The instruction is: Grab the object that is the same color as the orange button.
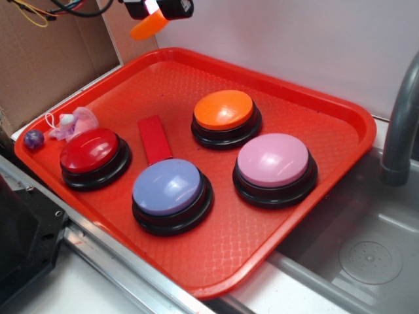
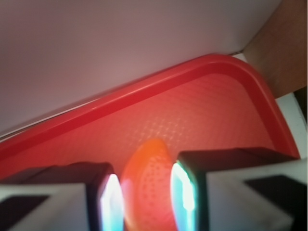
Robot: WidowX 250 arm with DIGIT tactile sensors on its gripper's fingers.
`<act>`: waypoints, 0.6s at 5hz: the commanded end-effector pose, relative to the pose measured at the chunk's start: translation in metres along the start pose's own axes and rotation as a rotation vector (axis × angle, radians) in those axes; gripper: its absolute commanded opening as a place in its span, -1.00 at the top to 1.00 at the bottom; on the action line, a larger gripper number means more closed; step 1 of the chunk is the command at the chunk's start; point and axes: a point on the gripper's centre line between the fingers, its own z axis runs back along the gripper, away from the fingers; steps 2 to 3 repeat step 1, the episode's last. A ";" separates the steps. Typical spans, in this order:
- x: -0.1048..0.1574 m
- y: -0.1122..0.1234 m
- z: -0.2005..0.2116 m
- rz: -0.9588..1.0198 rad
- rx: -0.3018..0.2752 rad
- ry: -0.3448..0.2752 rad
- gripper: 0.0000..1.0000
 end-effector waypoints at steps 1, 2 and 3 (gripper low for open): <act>0.005 -0.014 0.048 -0.123 -0.040 -0.126 1.00; 0.005 -0.014 0.048 -0.123 -0.040 -0.126 1.00; 0.005 -0.014 0.048 -0.123 -0.040 -0.126 1.00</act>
